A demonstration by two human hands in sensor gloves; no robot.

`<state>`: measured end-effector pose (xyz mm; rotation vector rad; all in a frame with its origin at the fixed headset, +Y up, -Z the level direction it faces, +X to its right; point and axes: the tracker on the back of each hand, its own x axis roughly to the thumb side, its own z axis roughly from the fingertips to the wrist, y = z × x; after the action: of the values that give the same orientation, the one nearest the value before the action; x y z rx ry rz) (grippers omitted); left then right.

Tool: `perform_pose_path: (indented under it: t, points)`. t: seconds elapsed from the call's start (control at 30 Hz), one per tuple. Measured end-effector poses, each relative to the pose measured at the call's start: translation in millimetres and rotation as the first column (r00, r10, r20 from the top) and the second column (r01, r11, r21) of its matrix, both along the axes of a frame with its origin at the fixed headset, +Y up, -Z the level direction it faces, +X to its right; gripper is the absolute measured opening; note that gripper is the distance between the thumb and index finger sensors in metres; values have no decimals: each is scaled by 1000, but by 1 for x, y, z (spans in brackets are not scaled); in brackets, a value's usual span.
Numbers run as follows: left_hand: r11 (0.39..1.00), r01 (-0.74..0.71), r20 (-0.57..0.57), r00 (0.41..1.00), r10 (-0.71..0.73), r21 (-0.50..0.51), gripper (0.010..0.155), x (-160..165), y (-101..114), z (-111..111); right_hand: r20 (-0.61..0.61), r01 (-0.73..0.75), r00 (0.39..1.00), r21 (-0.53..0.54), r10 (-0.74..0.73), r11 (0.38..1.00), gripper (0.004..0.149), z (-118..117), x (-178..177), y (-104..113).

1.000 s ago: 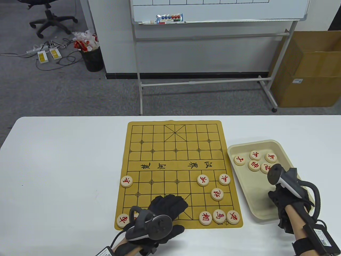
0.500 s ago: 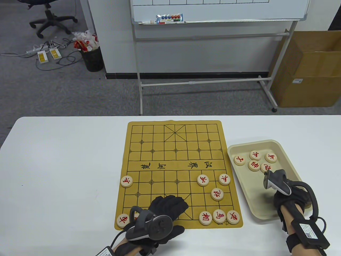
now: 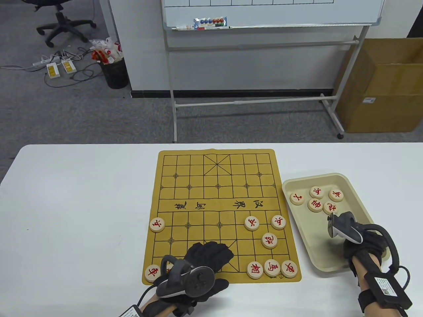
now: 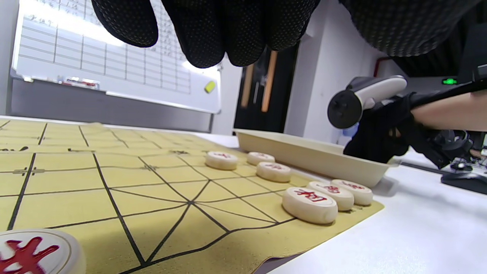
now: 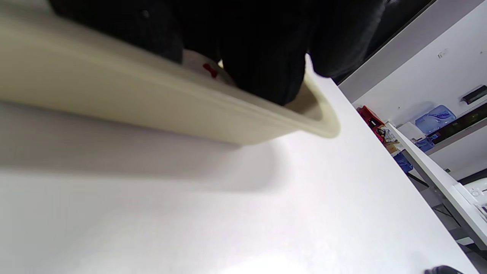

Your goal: Set up Chinese chess pieces

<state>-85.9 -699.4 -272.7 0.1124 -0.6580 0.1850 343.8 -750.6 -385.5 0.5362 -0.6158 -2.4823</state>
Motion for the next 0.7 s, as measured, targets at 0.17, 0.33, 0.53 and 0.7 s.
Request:
perform_pose_path:
  t: [0.17, 0.33, 0.53, 0.7]
  points:
    - [1000, 1, -1, 1000, -1, -1, 79, 0, 0, 0, 17, 25, 1000, 31, -25, 999, 70, 1, 4, 1]
    - [1000, 3, -3, 1000, -3, -2, 79, 0, 0, 0, 43, 74, 996, 9, -74, 997, 72, 1, 6, 1]
    - [1000, 2, -6, 1000, -2, -2, 78, 0, 0, -1, 13, 61, 998, 46, -62, 997, 73, 1, 4, 0]
    - [1000, 10, -8, 1000, -10, 2, 79, 0, 0, -1, -35, 64, 998, 147, -59, 987, 79, 4, 2, 11]
